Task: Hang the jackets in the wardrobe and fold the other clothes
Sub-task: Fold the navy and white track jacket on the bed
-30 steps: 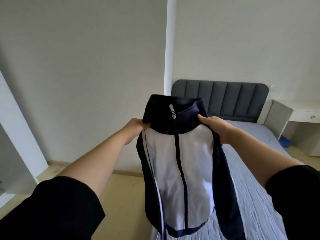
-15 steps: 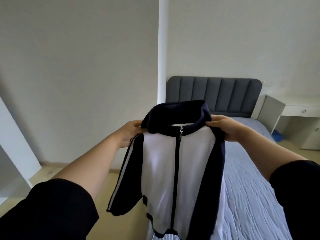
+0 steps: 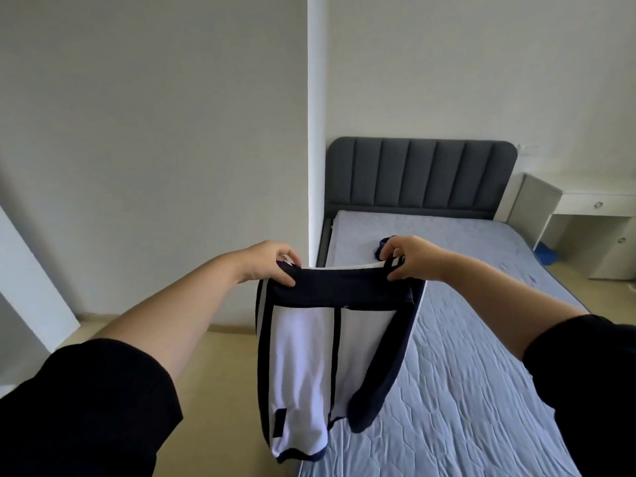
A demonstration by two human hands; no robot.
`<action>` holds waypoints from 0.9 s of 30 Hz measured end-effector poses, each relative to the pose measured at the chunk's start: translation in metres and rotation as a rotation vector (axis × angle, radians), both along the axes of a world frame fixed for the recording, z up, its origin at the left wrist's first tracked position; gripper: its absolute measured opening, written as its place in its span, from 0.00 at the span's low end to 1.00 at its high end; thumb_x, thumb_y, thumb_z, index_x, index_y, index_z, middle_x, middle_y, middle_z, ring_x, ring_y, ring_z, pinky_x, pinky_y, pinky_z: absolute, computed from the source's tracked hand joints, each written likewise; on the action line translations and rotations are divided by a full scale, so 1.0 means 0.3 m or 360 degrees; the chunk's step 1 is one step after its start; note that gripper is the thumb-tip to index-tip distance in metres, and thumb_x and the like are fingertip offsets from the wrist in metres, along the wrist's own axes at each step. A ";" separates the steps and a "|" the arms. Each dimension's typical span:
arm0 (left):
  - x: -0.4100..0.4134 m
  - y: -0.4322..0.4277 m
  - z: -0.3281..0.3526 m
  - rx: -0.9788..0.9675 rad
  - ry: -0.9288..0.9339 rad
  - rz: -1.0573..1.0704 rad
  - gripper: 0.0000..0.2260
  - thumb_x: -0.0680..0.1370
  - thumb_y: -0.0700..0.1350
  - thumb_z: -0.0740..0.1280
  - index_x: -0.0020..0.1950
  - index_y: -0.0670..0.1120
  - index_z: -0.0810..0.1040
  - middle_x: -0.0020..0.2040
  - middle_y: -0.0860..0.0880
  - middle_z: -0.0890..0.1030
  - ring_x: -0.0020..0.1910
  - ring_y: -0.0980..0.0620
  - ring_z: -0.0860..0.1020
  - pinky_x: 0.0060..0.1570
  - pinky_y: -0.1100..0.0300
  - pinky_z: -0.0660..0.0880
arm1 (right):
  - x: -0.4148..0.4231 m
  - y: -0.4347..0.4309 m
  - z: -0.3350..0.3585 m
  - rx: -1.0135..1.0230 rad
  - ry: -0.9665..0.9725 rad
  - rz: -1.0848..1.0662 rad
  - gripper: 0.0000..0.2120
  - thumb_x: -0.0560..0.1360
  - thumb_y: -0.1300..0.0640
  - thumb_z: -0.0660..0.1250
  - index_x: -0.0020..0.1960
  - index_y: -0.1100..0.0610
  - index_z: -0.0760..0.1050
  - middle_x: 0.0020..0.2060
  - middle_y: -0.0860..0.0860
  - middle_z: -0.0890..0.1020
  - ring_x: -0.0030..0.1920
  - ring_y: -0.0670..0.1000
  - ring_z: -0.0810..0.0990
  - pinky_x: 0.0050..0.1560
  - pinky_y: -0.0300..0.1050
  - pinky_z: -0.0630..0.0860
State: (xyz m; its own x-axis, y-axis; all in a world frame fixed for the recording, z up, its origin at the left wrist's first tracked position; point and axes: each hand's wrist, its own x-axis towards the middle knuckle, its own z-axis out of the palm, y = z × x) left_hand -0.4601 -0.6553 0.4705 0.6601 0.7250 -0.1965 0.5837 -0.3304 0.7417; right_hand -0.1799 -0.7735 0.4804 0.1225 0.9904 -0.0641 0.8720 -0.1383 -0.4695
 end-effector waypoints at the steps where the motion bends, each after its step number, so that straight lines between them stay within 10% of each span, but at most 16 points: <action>1: 0.010 -0.003 -0.011 0.0100 0.0144 0.0004 0.19 0.69 0.36 0.74 0.56 0.50 0.77 0.48 0.52 0.76 0.46 0.56 0.75 0.43 0.68 0.70 | -0.006 0.003 -0.012 -0.0005 -0.0144 0.0003 0.15 0.69 0.62 0.73 0.55 0.53 0.76 0.48 0.48 0.75 0.47 0.50 0.74 0.45 0.39 0.71; 5: 0.098 -0.034 -0.059 0.0804 0.0494 0.0269 0.10 0.70 0.43 0.73 0.50 0.43 0.80 0.47 0.47 0.80 0.42 0.49 0.74 0.38 0.62 0.68 | -0.036 0.006 -0.043 0.0146 -0.0695 -0.0300 0.06 0.74 0.60 0.64 0.49 0.57 0.76 0.43 0.54 0.79 0.38 0.55 0.75 0.31 0.42 0.68; 9: 0.145 -0.066 -0.106 0.0893 0.0341 0.0662 0.11 0.70 0.50 0.72 0.44 0.43 0.79 0.41 0.47 0.78 0.40 0.45 0.74 0.36 0.60 0.67 | 0.006 -0.028 -0.098 0.0437 -0.0200 -0.0791 0.11 0.74 0.58 0.65 0.34 0.51 0.68 0.32 0.50 0.73 0.36 0.56 0.73 0.30 0.42 0.65; 13: 0.185 -0.101 -0.188 0.0671 0.0032 0.0774 0.12 0.71 0.49 0.72 0.48 0.43 0.76 0.45 0.46 0.79 0.45 0.43 0.76 0.40 0.58 0.68 | 0.042 -0.079 -0.174 0.0457 0.0268 -0.0829 0.05 0.76 0.59 0.65 0.42 0.58 0.72 0.34 0.53 0.74 0.39 0.57 0.74 0.37 0.45 0.69; 18: 0.276 -0.168 -0.266 0.1045 0.0251 0.0479 0.12 0.76 0.49 0.68 0.47 0.45 0.67 0.45 0.43 0.79 0.44 0.40 0.76 0.36 0.56 0.66 | 0.105 -0.173 -0.252 0.0443 0.0073 -0.0921 0.04 0.76 0.63 0.61 0.43 0.62 0.70 0.36 0.56 0.74 0.39 0.59 0.74 0.36 0.45 0.67; 27: 0.368 -0.155 -0.252 0.0190 0.0457 -0.0157 0.10 0.71 0.47 0.74 0.34 0.47 0.76 0.31 0.51 0.76 0.29 0.55 0.71 0.25 0.70 0.65 | 0.243 -0.332 -0.324 0.0017 -0.0608 -0.0659 0.02 0.72 0.62 0.61 0.42 0.56 0.70 0.37 0.54 0.74 0.36 0.57 0.70 0.34 0.43 0.66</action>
